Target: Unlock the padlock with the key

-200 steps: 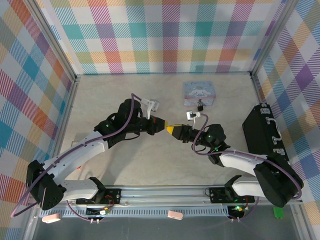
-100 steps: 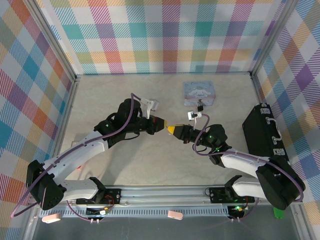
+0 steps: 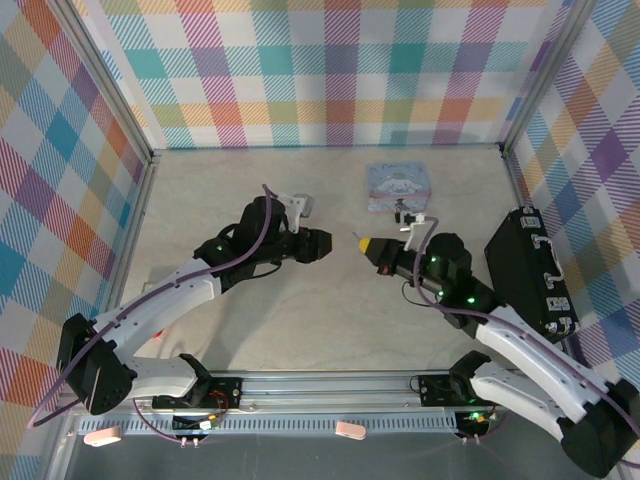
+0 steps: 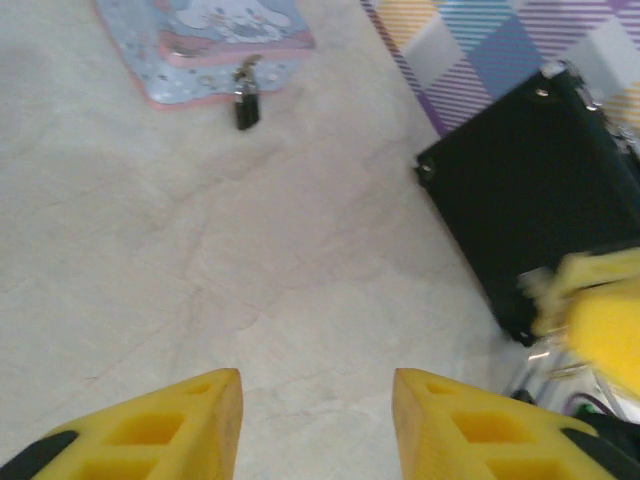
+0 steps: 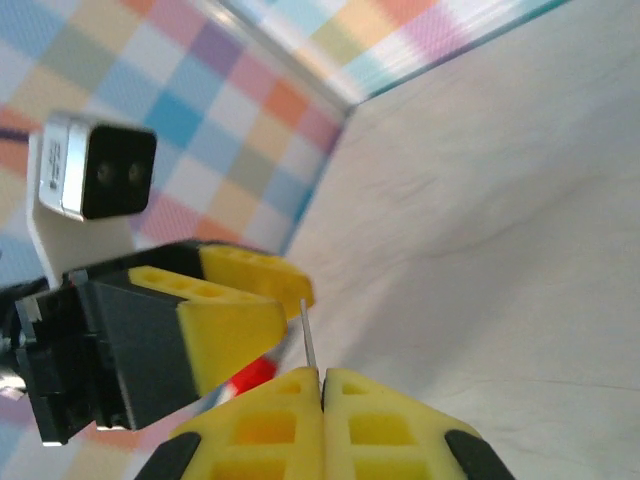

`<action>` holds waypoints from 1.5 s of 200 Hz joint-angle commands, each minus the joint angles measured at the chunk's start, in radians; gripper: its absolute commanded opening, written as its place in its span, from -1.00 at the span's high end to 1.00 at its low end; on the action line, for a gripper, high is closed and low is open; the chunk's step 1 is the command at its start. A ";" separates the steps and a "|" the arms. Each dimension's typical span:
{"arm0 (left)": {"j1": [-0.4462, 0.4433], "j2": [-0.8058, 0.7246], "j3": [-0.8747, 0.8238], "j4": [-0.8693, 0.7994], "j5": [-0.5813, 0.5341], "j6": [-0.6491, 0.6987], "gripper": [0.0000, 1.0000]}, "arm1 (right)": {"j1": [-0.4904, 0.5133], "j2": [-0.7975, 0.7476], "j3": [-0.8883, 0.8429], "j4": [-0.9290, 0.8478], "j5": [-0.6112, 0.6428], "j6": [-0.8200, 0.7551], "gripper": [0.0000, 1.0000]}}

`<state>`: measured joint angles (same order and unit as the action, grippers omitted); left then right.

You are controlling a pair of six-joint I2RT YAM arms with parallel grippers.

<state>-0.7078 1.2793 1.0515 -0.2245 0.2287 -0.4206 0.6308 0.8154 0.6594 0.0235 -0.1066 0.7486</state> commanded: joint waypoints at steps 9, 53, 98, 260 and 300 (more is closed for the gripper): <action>0.013 0.097 -0.020 0.219 -0.042 -0.125 0.19 | -0.004 -0.113 0.106 -0.506 0.283 -0.144 1.00; -0.024 0.407 0.030 0.527 -0.112 -0.199 0.19 | -0.004 -0.310 0.233 -0.706 0.387 -0.216 1.00; -0.102 0.761 0.275 0.605 -0.237 -0.218 0.21 | -0.003 -0.438 0.262 -0.774 0.413 -0.227 1.00; -0.126 1.432 1.112 0.242 -0.431 -0.314 0.24 | -0.003 -0.542 0.191 -0.798 0.400 -0.193 1.00; -0.130 1.473 1.213 0.110 -0.467 -0.350 0.44 | -0.003 -0.544 0.187 -0.787 0.401 -0.196 1.00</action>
<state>-0.8310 2.7003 2.2311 0.0341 -0.2020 -0.7303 0.6281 0.2855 0.8562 -0.7807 0.2878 0.5453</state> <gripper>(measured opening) 0.314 0.051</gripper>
